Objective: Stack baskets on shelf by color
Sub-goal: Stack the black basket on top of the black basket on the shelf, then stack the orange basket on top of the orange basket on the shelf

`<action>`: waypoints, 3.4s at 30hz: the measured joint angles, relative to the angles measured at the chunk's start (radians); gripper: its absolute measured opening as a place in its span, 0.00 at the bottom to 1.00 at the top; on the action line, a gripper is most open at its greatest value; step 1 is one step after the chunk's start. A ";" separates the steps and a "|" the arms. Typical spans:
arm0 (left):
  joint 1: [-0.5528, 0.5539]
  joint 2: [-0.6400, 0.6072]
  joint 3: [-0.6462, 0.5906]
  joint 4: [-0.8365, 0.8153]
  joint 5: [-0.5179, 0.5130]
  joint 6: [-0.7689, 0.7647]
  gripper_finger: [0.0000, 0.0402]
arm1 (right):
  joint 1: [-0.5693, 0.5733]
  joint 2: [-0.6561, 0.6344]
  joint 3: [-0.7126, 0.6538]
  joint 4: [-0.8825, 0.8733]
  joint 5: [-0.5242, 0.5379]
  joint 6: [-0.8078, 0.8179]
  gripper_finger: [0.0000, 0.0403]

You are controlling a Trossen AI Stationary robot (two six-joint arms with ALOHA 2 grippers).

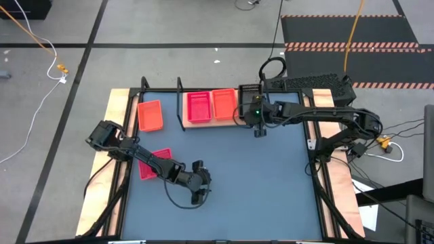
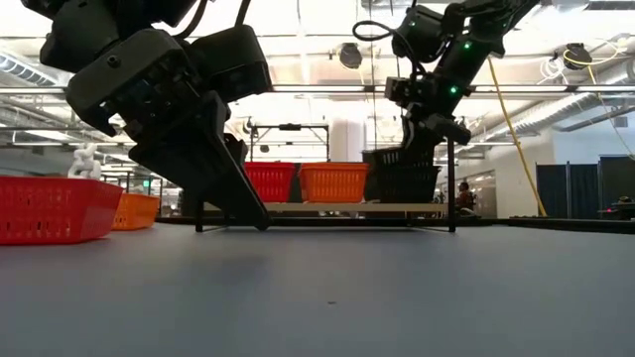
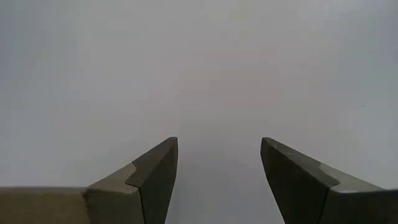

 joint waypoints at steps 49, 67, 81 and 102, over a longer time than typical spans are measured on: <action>0.092 -0.298 -0.013 -0.598 -0.425 0.064 0.58 | 0.234 0.263 -0.032 1.068 -0.230 0.468 0.39; 0.300 -0.363 -0.102 -0.591 -0.416 0.330 0.58 | 0.181 0.371 -0.017 1.409 -0.217 0.091 0.39; 0.285 -0.656 -0.103 -0.795 -0.427 0.203 0.58 | 0.158 0.436 0.342 1.031 -0.493 0.060 0.39; -0.071 -0.795 -0.103 -1.120 -0.388 -0.214 0.58 | 0.376 0.807 0.627 0.771 -0.409 -0.317 0.39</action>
